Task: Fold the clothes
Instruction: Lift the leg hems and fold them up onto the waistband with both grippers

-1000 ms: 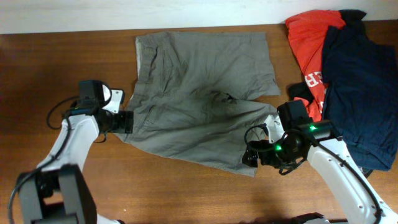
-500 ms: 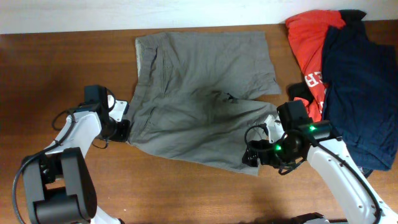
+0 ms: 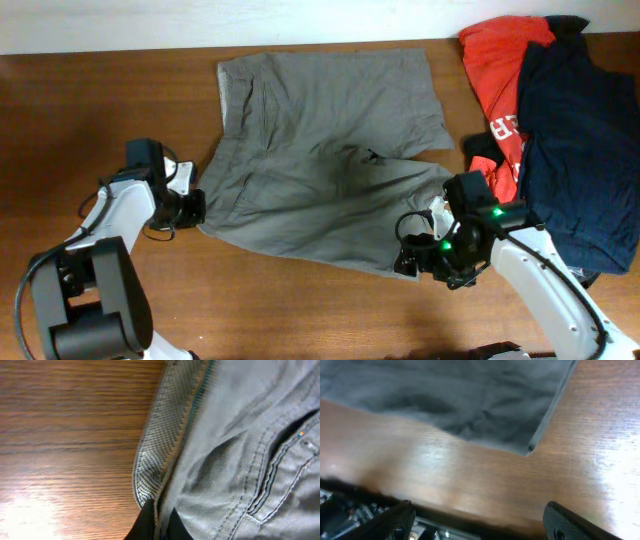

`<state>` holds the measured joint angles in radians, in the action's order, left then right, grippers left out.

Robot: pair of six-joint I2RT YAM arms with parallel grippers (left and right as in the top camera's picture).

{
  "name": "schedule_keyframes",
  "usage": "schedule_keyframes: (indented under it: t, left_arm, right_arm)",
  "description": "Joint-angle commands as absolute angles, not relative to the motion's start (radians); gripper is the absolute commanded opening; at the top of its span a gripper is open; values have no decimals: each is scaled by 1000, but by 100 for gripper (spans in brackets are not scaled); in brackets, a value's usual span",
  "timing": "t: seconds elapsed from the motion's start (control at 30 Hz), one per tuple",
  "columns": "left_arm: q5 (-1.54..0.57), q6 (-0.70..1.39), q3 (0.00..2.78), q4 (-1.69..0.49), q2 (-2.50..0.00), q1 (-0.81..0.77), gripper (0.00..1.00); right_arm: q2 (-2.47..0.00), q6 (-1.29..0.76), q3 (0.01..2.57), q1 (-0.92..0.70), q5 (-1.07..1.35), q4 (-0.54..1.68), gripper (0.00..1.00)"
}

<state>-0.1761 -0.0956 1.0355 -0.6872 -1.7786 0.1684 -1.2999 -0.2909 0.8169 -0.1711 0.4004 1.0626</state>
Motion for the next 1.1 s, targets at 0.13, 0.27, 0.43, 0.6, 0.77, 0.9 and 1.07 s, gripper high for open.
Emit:
schedule_keyframes:
  t: [0.13,0.27,0.43,0.6,0.77,0.9,1.07]
  left_arm:
    - [-172,-29,1031,-681,-1785,184,0]
    - [-172,-29,1031,-681,-1785,184,0]
    - [-171,-30,1031,-682,-1785,184,0]
    - [-172,-30,1031,-682,-1785,183,0]
    - [-172,-29,1031,-678,-1785,184,0]
    - [-218,-29,1032,-699,-1782,184,0]
    - [-221,-12,1033,-746,-1723,184,0]
  right_arm:
    - [-1304,-359,657,-178,369,847,77]
    - [-1304,-376,585,-178,370,736,73]
    - [-1304,-376,535,-178,370,658,56]
    - [-1304,-376,521,-178,370,603,40]
    - [-1304,-376,521,-178,370,606,4]
    - [-1296,-379,537,-175,394,657,4]
    - [-1240,-356,658,-175,388,837,4]
